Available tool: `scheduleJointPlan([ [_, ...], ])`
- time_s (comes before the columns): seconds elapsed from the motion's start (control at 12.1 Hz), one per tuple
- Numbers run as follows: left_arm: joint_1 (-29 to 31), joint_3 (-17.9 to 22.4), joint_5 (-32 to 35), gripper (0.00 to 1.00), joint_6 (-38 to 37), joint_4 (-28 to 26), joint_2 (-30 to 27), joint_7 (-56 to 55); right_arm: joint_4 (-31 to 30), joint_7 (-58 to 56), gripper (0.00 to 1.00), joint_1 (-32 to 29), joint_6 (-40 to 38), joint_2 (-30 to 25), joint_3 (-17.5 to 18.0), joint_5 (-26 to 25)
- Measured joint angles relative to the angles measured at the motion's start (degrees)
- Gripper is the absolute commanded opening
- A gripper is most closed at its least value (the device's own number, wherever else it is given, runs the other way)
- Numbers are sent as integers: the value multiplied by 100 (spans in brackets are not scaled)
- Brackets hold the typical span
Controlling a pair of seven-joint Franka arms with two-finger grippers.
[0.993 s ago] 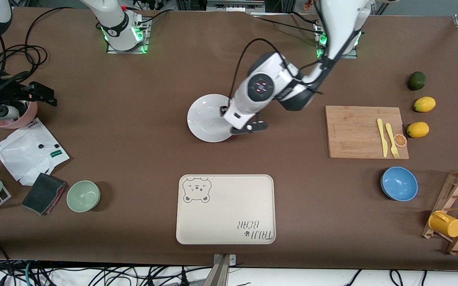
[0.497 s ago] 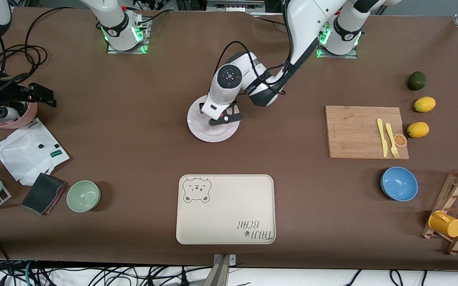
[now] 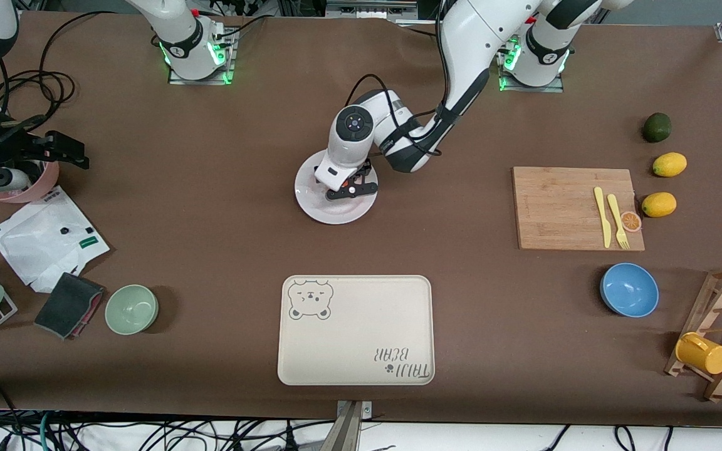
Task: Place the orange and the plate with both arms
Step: 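Lower the orange onto the white plate and open the left gripper, then withdraw the left gripper while the right gripper reaches toward the plate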
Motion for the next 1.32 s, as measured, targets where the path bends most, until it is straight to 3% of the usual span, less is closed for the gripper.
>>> scheduleJointPlan([
  [0.33,87,102,1,100,-222,189,-162,0,1,0,100,-2,0,3,-1,0],
  [0.75,1018,161,18,100,-1975,292,-1147,134,1,0,100,-5,1,128,-3,0],
  [1.32,2788,163,24,100,-3554,302,-2144,3004,0,-19,100,86,-34,223,152,83],
])
